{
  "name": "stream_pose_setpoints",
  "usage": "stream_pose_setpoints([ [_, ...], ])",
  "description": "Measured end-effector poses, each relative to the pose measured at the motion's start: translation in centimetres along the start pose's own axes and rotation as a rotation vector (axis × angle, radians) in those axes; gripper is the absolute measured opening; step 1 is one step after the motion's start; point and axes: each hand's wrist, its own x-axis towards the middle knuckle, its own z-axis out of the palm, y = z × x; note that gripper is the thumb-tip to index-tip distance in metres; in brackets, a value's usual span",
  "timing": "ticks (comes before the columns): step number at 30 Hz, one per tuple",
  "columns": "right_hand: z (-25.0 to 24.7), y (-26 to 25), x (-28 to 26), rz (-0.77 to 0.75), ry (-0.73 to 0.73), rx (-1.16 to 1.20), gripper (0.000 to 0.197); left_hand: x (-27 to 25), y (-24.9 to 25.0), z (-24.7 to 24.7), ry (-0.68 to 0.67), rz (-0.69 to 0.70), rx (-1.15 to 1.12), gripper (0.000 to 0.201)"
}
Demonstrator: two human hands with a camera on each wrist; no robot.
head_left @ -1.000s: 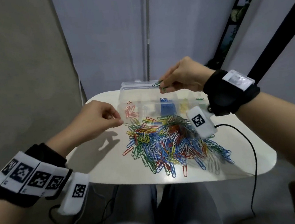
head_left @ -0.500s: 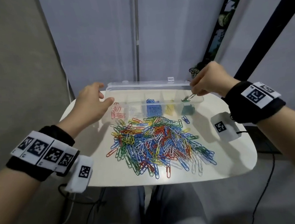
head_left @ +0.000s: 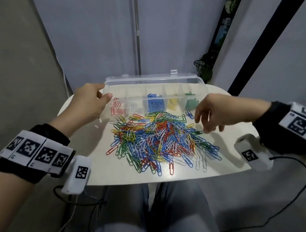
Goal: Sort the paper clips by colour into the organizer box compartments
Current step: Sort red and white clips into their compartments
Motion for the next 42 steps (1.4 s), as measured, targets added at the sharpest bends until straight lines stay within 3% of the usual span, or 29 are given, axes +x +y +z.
stream_pose_setpoints([
  [5,1.5,1.3,-1.2,0.155,-0.130,-0.020,0.051,-0.2,0.3,-0.1,-0.013,0.001,0.045,0.034],
  [9,2.5,0.7,-1.8,0.138,-0.127,-0.052,0.061,-0.1,0.3,0.0,-0.014,-0.005,0.043,0.034],
  [20,3.0,-0.1,0.3,-0.043,0.061,0.006,0.012,-0.1,0.1,0.1,-0.018,-0.053,0.016,0.047],
  [22,2.7,0.2,0.5,-0.028,0.083,0.114,0.010,-0.1,0.1,0.1,-0.020,-0.059,0.015,0.048],
  [28,1.4,1.1,0.6,0.061,0.116,0.749,0.013,0.3,0.2,-0.3,-0.024,-0.033,0.055,0.040],
  [30,1.4,1.2,0.6,0.071,0.116,0.885,0.013,0.7,0.0,-0.5,-0.011,-0.023,0.123,0.046],
  [33,1.5,1.1,0.8,0.086,0.092,1.065,0.015,1.1,0.0,-0.6,0.102,0.047,0.193,0.050],
  [37,2.1,0.5,1.0,0.108,0.011,1.232,0.021,-0.5,2.2,-0.1,0.243,0.252,0.028,0.035],
  [39,2.5,-0.2,1.1,0.120,-0.014,1.283,0.019,-1.6,3.7,0.4,0.162,0.333,-0.048,0.025],
  [42,3.0,-1.4,1.4,0.131,-0.042,1.366,0.011,-2.9,5.4,1.5,-0.092,0.321,-0.147,0.022],
])
